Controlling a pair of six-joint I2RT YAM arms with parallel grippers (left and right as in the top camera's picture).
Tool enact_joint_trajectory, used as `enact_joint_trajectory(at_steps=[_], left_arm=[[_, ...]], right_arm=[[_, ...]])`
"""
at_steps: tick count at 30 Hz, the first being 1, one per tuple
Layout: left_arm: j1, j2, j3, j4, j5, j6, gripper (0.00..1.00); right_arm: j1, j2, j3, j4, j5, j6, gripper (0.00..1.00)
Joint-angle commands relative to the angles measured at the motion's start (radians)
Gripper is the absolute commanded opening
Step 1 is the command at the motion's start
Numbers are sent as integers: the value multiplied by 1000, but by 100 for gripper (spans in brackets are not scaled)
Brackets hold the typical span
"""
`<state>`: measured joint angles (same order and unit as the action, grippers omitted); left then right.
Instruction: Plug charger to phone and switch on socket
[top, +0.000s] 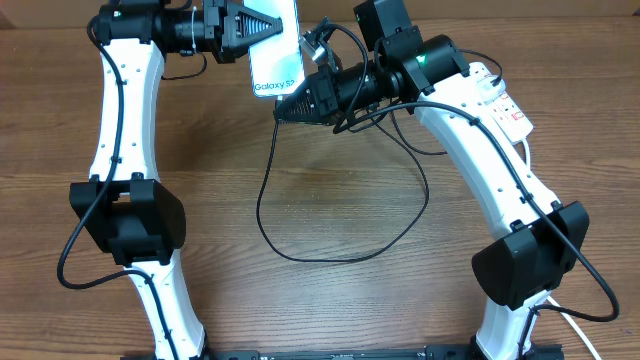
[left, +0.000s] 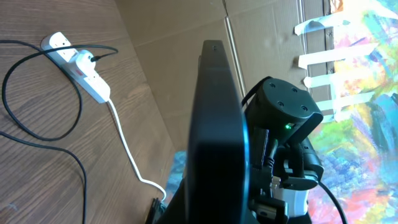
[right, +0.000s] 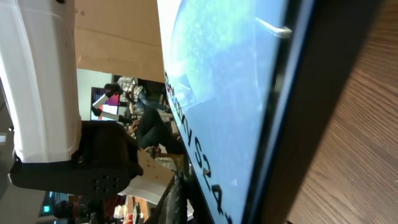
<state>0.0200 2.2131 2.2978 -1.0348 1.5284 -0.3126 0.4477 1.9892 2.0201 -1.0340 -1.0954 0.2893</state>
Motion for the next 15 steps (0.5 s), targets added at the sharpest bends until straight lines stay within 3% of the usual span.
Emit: enact_joint_trajectory(at_steps=[1,8,15], left_arm=[[-21,7,8,-3,55,-2,4],[-8,7,8,63,39,-3,4],[76,7,8,-1,-387,-28,4]], right_arm=[[13,4,0,19,22,18,4],[-3,4,0,-31,72,27,4],[-4,4,0,-106,244,61,4]])
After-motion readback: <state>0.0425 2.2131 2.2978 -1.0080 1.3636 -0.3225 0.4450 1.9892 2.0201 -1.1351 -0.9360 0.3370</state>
